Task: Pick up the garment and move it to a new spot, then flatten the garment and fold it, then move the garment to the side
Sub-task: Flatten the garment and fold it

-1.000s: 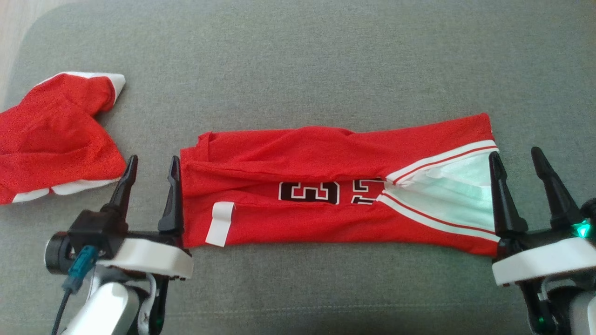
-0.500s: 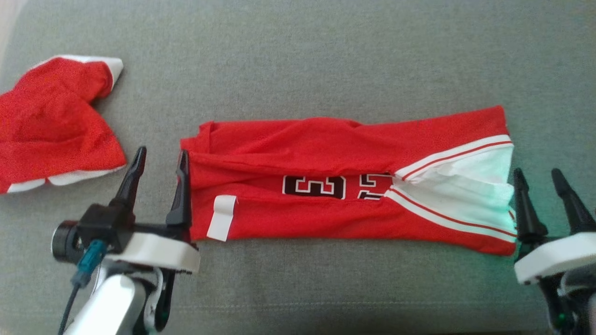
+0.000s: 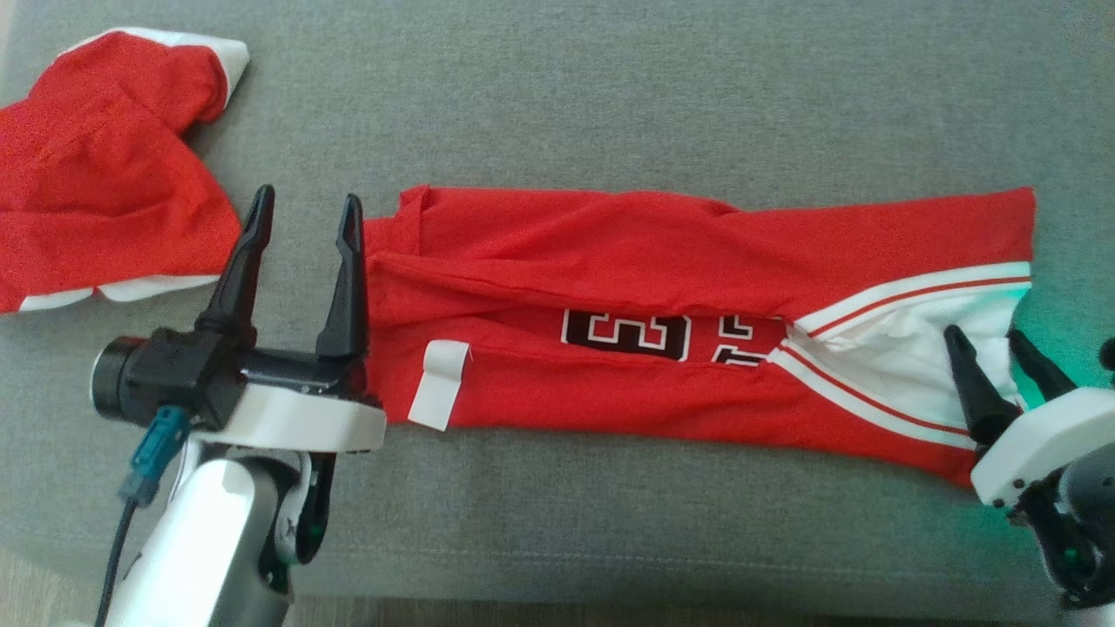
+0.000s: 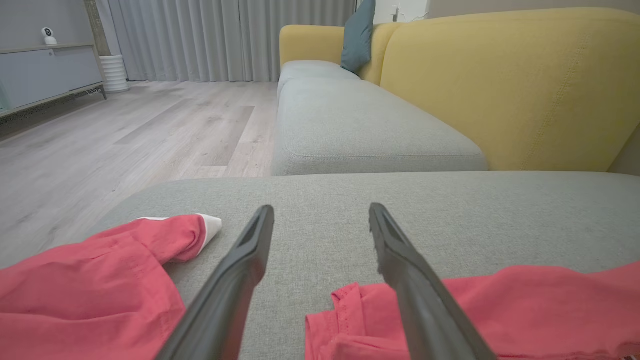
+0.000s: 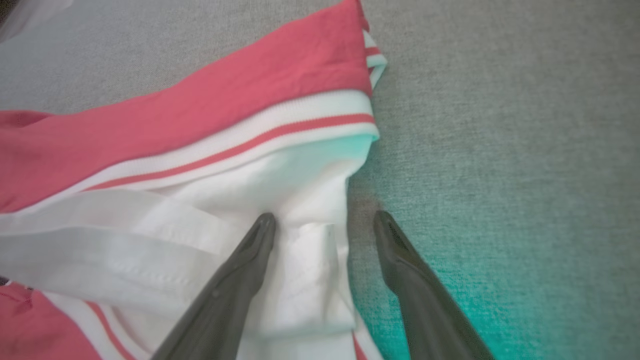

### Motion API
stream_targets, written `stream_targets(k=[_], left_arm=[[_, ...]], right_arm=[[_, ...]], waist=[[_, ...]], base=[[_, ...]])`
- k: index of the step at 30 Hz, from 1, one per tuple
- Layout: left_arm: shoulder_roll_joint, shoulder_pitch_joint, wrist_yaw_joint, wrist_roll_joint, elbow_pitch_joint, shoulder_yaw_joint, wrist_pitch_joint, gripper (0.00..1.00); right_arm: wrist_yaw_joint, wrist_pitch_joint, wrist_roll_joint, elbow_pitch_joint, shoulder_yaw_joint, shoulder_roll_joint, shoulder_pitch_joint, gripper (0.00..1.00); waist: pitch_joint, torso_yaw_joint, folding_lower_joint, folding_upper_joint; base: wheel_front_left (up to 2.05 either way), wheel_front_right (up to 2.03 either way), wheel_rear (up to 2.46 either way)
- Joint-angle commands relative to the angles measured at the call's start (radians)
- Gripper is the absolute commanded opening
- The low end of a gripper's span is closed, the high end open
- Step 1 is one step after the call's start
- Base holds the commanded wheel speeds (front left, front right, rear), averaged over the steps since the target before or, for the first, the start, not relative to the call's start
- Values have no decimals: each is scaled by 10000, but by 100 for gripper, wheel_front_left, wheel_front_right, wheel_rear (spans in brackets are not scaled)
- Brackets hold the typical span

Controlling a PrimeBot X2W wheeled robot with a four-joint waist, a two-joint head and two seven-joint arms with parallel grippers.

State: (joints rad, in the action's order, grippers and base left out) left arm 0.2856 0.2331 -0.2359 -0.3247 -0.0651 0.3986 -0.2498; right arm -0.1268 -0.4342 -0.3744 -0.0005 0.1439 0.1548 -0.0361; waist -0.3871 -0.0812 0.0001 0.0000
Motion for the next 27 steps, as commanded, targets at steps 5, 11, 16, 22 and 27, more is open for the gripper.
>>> stream_targets(k=[5,11,16,22,27], left_arm=[[-234,321,478,446,-367,-870,-120,100],[-590,199,859,717,-205,-1236,-120,100],[-813,-9,1091,917,-78,-1494,-120,100],[-1031,-261,1290,1109,42,-1742,-120,100],[-1195,-438,1423,1204,171,-1913,-120,100]], right_arm=[[-39,-1460,-519,-501,-223,-89,-44,48],[-39,-1882,-724,-932,-41,-138,44,0],[-39,-1653,-642,-1143,442,-27,166,0],[-39,-1464,-446,-1318,1121,352,400,0],[-39,-1291,-260,-1351,1834,937,605,0]], waist=[[-161,-191,-1,0],[25,-273,-1,0],[317,-240,-1,0],[673,-154,-1,0],[986,-109,-1,0]], base=[[0,0,0],[0,0,0],[0,0,0],[0,0,0],[0,0,0]])
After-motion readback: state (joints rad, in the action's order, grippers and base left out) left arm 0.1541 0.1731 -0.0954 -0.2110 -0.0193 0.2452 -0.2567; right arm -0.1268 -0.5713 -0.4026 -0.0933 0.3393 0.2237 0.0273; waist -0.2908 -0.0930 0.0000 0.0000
